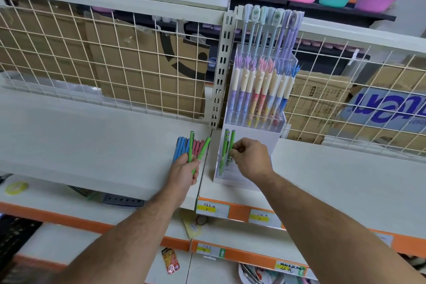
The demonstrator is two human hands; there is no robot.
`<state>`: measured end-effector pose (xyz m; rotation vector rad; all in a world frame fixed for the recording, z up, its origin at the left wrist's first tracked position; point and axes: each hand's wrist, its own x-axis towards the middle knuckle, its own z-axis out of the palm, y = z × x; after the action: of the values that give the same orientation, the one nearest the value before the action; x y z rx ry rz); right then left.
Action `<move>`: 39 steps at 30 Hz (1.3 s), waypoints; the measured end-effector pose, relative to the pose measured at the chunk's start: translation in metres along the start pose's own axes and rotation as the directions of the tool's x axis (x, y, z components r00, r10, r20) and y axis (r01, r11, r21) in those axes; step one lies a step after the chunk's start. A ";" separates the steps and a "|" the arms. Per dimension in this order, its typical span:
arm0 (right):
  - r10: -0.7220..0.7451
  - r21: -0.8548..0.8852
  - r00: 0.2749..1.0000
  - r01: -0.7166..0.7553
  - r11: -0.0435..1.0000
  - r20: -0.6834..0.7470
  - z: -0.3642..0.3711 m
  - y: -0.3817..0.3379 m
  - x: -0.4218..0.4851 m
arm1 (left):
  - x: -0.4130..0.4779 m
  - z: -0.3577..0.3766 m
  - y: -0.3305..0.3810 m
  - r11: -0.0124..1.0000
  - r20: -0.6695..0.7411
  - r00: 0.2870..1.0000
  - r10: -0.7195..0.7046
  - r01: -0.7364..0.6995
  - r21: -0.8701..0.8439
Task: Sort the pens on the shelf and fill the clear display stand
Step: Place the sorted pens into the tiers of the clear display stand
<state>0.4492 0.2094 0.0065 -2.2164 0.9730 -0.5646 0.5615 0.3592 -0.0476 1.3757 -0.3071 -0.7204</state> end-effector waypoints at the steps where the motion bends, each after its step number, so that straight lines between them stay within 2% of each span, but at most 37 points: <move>1: 0.001 0.009 1.000 -0.001 1.000 -0.005 0.000 0.001 -0.001 | 0.000 0.000 0.000 1.000 0.001 1.000 0.002 -0.002 0.001; 5: 0.005 0.031 0.999 -0.004 1.000 -0.032 -0.002 0.002 -0.006 | -0.002 -0.001 0.003 1.000 0.012 1.000 0.002 -0.002 -0.021; 10: -0.007 0.065 0.995 0.013 0.998 -0.097 -0.007 -0.001 -0.026 | -0.005 -0.009 0.008 0.989 0.046 0.999 -0.010 0.017 -0.149; 17: -0.084 0.322 0.992 0.049 0.946 0.096 0.005 -0.022 -0.054 | -0.016 -0.003 0.016 0.984 0.161 0.986 0.047 -0.018 -0.176; 22: -0.105 0.433 0.992 0.064 0.899 0.071 0.007 -0.034 -0.060 | -0.027 0.012 0.021 0.993 0.261 0.962 0.080 -0.053 -0.109; 26: -0.015 0.420 1.000 0.010 0.908 0.007 -0.007 -0.029 -0.057 | -0.021 0.006 0.020 0.996 0.194 0.979 0.069 -0.056 -0.069; 29: 0.043 0.375 0.998 -0.021 0.927 -0.051 -0.024 -0.021 -0.048 | -0.010 -0.008 0.013 0.984 0.113 0.990 0.083 -0.099 0.145; 31: 0.053 0.316 0.992 -0.014 0.949 -0.116 -0.033 -0.016 -0.042 | -0.006 -0.012 0.008 0.966 0.109 0.989 0.102 -0.125 0.226; 34: 0.053 0.235 0.983 -0.011 0.972 -0.173 -0.036 -0.011 -0.032 | -0.002 -0.009 0.005 0.952 0.145 0.983 0.111 -0.147 0.268; 39: 0.026 0.148 0.989 -0.005 0.989 -0.145 -0.027 -0.015 -0.021 | 0.001 -0.014 0.001 0.950 0.149 0.983 0.104 -0.142 0.279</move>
<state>0.4267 0.2224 0.0335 -2.0578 0.9888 -0.7767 0.5705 0.3700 -0.0498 1.5708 -0.6183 -0.6824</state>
